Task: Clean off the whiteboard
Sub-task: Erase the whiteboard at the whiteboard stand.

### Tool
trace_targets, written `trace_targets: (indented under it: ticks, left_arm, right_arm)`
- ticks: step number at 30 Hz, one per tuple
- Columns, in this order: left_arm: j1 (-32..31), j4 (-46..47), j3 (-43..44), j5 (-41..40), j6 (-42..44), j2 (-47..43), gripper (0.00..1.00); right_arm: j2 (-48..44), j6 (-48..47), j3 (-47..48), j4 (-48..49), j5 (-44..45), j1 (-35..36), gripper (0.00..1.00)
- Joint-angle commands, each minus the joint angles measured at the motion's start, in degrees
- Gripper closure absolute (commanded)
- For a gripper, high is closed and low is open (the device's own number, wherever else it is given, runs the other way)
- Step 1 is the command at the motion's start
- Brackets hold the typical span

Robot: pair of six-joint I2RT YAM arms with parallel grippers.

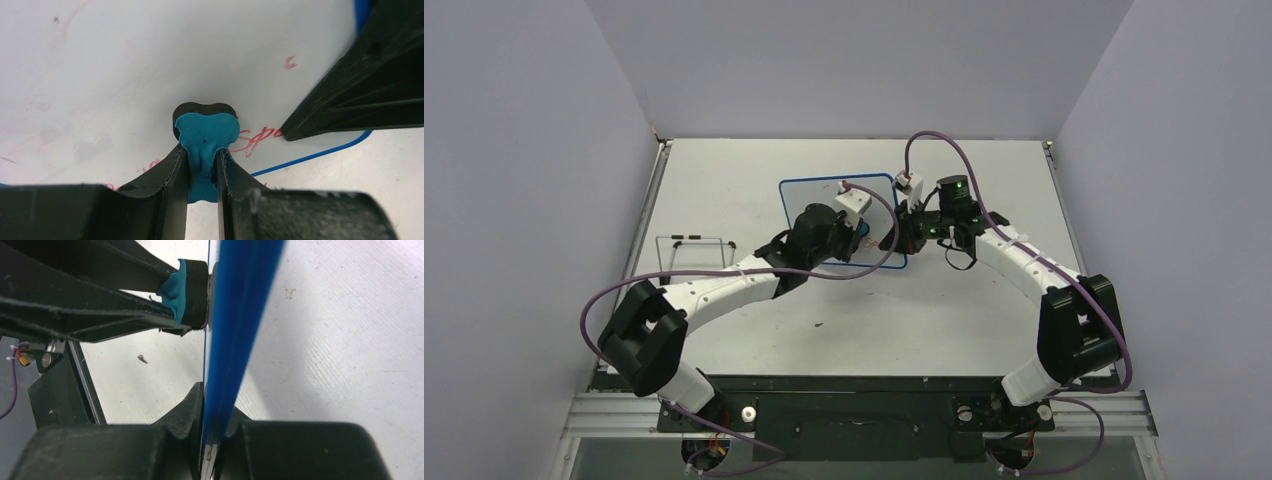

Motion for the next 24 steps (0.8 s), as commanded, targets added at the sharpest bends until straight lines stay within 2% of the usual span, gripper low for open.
trace_targets:
  ticks: [1,6,15,24]
  left_arm:
    - [-3.32,4.12,9.23,2.27,0.32,3.13,1.00]
    - [-5.24,-0.56,14.50,0.05,0.34,4.36,1.00]
    - [-8.42,-4.29,18.91,-3.44,0.89,4.04,1.00]
    - [-8.95,-20.59,27.06,-13.01,-0.58,10.03,1.00]
  right_arm:
    - [0.04,-2.17,0.16,-3.68,-5.71,2.45,1.00]
    - [0.05,-2.23,0.15,-3.66,-5.83,2.45,1.00]
    - [0.21,-2.25,0.16,-3.66,-5.70,2.45,1.00]
    - [-0.01,-2.16,0.17,-3.65,-5.83,2.39,1.00]
